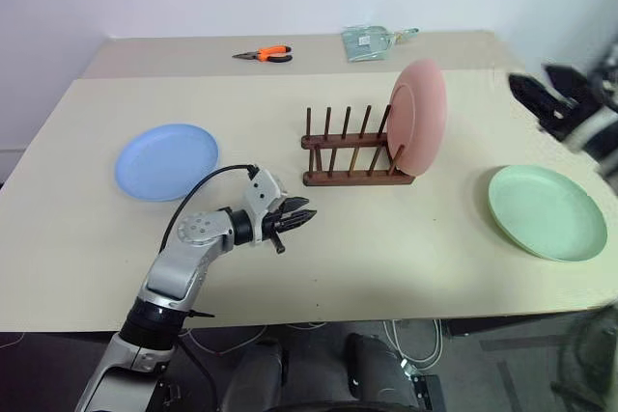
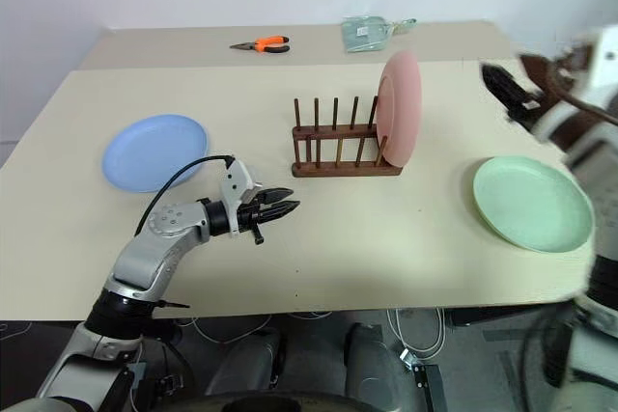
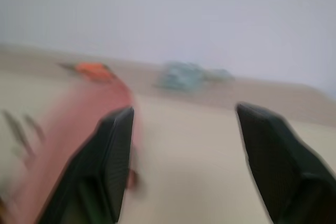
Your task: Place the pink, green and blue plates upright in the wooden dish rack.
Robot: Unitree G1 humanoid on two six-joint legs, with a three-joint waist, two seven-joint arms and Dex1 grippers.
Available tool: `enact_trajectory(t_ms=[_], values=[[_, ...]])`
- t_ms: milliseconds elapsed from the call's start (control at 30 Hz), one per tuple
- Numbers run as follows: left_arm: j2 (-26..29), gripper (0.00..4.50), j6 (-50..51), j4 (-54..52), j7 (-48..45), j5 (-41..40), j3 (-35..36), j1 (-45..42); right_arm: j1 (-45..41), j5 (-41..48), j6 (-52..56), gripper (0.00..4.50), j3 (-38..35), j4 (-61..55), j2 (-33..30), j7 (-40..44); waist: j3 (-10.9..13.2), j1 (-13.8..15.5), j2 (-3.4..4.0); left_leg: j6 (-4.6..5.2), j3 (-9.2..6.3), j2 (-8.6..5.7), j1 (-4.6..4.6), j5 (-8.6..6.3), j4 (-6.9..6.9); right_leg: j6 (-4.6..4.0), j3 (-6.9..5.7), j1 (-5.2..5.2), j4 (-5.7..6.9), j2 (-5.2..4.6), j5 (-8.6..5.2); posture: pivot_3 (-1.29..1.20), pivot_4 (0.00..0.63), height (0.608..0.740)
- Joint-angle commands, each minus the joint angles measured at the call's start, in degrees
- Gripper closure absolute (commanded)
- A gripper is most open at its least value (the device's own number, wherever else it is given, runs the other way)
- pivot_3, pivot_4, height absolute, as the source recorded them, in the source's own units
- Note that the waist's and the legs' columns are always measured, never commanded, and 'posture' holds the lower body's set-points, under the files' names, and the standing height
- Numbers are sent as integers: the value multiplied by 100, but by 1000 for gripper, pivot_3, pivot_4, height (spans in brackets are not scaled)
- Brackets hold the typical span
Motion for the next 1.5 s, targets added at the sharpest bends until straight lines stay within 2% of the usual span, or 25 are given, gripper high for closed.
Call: enact_trajectory(t_ms=[33, 133, 267, 300, 367, 600, 667, 733, 833, 933, 1000, 1067, 1133, 1300, 1500], values=[[-27, 3250, -153, 1, -121, 13, -129, -130, 1112, -792, -211, 55, 687, -547, -345, 502, -1, -54, 2, 2, 5, 2, 3, -1, -1, -1, 1, -1, 1, 0, -1, 0, 150, 740], [-21, 3250, -247, 148, -175, 97, -233, -235, 1472, -1189, -163, 55, 947, -617, -320, 295, 8, -169, 25, 1, 31, 5, 6, -1, 1, 16, 19, -3, 11, -1, -13, 0, 150, 740], [-60, 3250, -254, 176, -202, 96, -275, -299, 1597, -1687, -96, 55, 1285, -408, -178, 74, 8, -169, 21, 1, 50, 10, 8, -1, 2, 12, 27, 5, 19, -2, -12, 0, 150, 740], [-54, 3250, -262, 182, -209, 102, -276, -302, 1604, -1859, -137, 290, 1394, -305, -163, 23, 8, -158, 16, 1, 48, 11, 10, -1, 2, 13, 26, 4, 18, -2, -12, 0, 150, 740], [-39, 3250, -269, 178, -213, 120, -281, -298, 1591, -2090, -204, 898, 1501, -139, -147, -17, 8, -145, 13, 1, 44, 9, 13, -1, 7, 14, 24, -10, 14, -2, -11, 0, 150, 740], [27, 3250, -261, 92, -194, 136, -267, -214, 1271, -2347, -388, 4452, 1483, 142, 7, -12, 9, -132, 11, 1, 41, 4, 8, -1, 9, 15, 24, -10, 7, -5, -8, 0, 150, 740], [37, 3250, -250, 56, -197, 121, -265, -187, 1132, -2672, -798, 4488, 1535, 250, -64, -115, 9, -142, 10, 1, 41, 5, 9, -1, 9, 15, 24, -9, 8, -5, -9, 0, 150, 740], [62, 3250, -295, -17, -231, 106, -266, -133, 353, -2671, -1604, 4488, 1238, 274, 172, -416, 13, -183, 15, 1, 42, 5, 11, -1, 7, 16, 24, -10, 8, -4, -9, 0, 150, 740], [84, 3250, -306, -66, -249, 91, -273, -88, -836, -2131, -2055, 4488, 858, -26, 568, -472, 25, -256, 38, 1, 59, 9, 11, -1, 2, 23, 34, -15, 15, -4, -1, 0, 150, 740], [71, 3250, -320, -74, -233, 82, -256, -60, -1867, -1015, -1474, 4488, 511, -456, 969, -384, 26, -177, 37, 1, 37, 12, 15, -1, -3, 33, 21, -16, 18, 2, 3, 0, 150, 740], [41, 3250, -332, -75, -221, 37, -212, -31, -2324, 412, -582, 4488, 285, -915, 1289, -337, 18, -115, 22, 1, 11, 11, 5, -1, -3, 15, 5, -14, 12, 4, 14, 0, 150, 740], [7, 3250, -542, -18, -166, 67, -140, 19, -2565, 1980, 213, 4488, 168, -1276, 1585, -448, 10, -72, 7, 1, -7, 10, -2, -1, -4, 12, -6, -9, 2, 1, 14, 0, 150, 740], [-2, 3250, -675, 72, -147, 44, -47, 71, -2729, 3040, 694, 4488, 344, -1467, 1960, -797, 10, -51, 6, 2, -7, 9, -1, -1, -2, 3, 0, -6, -4, -4, 12, 0, 150, 740], [89, 3250, -872, 139, -198, 96, -16, 130, -2800, 3491, 1138, 4488, 841, -1230, 2577, -1579, 12, -11, 10, 1, 0, 6, -1, -1, 2, -17, 2, -12, 5, -4, 5, 0, 150, 740], [145, 3250, -855, 68, -128, 74, 25, 193, -2905, 4045, 1467, 4488, 856, -447, 3053, -2341, 13, -28, 12, 1, 5, 4, -2, -1, 0, -14, 2, -18, 8, -3, 7, 0, 150, 740]])
